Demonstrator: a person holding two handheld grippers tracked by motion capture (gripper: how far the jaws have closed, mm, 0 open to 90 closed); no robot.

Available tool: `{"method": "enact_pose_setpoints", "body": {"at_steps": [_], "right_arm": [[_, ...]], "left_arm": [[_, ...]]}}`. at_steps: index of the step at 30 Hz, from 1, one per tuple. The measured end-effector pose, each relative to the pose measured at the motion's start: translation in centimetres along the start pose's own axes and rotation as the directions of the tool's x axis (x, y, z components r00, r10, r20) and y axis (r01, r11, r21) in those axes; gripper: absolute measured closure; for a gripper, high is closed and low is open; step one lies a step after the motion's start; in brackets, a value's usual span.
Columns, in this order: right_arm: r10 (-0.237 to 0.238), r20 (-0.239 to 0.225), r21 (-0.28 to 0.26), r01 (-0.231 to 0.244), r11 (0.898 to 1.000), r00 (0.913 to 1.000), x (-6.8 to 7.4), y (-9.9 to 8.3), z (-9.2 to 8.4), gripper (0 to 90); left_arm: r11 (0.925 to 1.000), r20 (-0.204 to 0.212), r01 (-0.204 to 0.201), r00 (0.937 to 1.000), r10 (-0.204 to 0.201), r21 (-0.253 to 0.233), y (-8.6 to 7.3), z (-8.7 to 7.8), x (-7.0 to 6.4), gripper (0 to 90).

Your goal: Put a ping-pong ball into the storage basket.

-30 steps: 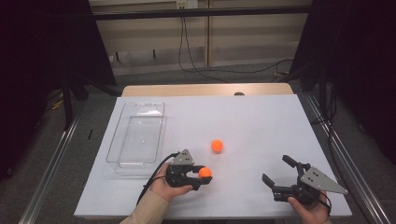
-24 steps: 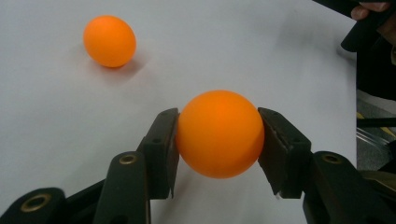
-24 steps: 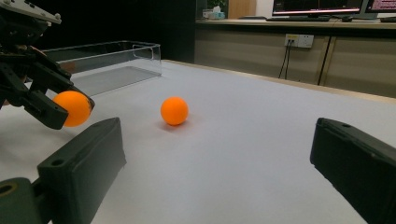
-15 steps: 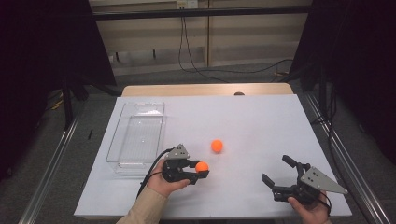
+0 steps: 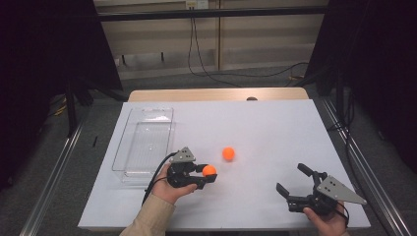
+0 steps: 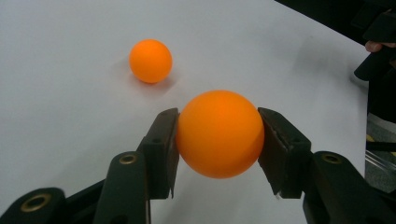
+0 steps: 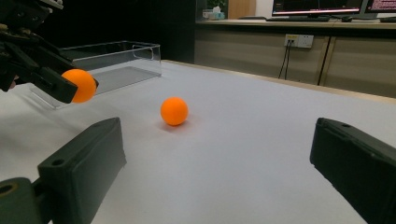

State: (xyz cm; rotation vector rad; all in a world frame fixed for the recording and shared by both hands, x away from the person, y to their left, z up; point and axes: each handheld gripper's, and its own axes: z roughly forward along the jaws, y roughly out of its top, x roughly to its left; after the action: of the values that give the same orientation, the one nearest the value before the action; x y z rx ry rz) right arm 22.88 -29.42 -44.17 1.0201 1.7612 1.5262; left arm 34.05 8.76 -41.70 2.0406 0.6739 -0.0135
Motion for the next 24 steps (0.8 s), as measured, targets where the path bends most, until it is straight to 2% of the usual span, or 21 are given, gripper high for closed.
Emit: {"method": "enact_pose_setpoints", "body": {"at_steps": [24], "right_arm": [[0.004,0.000,-0.003,-0.004,1.000,1.0000,0.0,0.0,0.0,2.7]], "left_arm": [[0.9989,-0.047,0.034,0.9982,-0.036,-0.032,0.8,-1.6,1.2,51.0]]}}
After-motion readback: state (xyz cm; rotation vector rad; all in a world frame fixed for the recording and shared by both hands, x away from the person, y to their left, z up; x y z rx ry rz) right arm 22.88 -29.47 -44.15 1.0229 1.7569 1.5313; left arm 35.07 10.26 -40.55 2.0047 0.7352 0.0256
